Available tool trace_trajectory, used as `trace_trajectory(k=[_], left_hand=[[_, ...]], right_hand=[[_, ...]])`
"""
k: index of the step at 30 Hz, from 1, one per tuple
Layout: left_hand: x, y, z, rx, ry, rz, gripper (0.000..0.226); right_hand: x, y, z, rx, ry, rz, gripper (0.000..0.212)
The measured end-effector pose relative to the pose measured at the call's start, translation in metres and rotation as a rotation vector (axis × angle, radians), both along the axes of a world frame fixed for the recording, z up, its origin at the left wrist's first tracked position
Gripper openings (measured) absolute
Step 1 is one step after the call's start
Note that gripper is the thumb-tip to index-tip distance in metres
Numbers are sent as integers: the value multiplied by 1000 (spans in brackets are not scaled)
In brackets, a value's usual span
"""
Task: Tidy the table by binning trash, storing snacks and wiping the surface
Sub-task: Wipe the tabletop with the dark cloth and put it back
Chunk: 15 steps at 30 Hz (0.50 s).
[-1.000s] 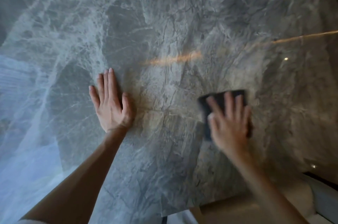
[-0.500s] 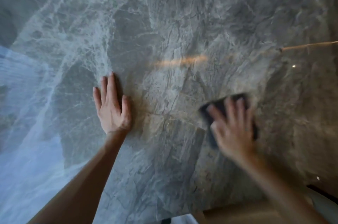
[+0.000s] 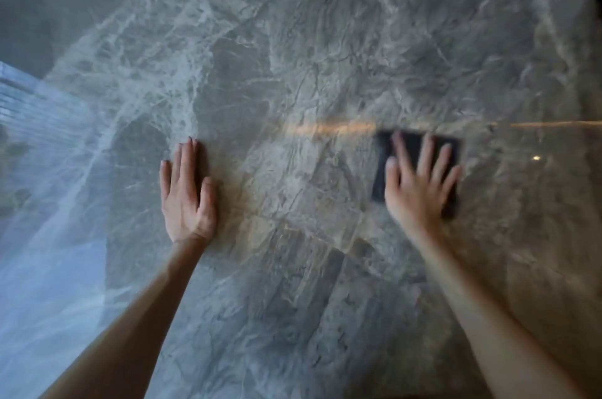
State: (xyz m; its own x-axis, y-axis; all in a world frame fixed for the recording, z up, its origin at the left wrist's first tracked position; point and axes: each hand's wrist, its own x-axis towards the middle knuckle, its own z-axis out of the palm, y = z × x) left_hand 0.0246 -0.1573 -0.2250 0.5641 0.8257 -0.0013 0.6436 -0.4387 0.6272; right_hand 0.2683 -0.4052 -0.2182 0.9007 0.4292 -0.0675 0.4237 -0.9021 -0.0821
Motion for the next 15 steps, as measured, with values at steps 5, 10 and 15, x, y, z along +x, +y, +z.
trace_trajectory(k=[5,10,15], left_hand=[[6,2,16,-349,-239,90,64],[-14,7,81,-541,-404,138,62],[-59,-29,129,-555,-426,243,64]], right_hand=[[-122,127,-15,180,81,402,57],[-273,48,-5,263,366,913,46],[-264,1,13,208,535,1351,30]])
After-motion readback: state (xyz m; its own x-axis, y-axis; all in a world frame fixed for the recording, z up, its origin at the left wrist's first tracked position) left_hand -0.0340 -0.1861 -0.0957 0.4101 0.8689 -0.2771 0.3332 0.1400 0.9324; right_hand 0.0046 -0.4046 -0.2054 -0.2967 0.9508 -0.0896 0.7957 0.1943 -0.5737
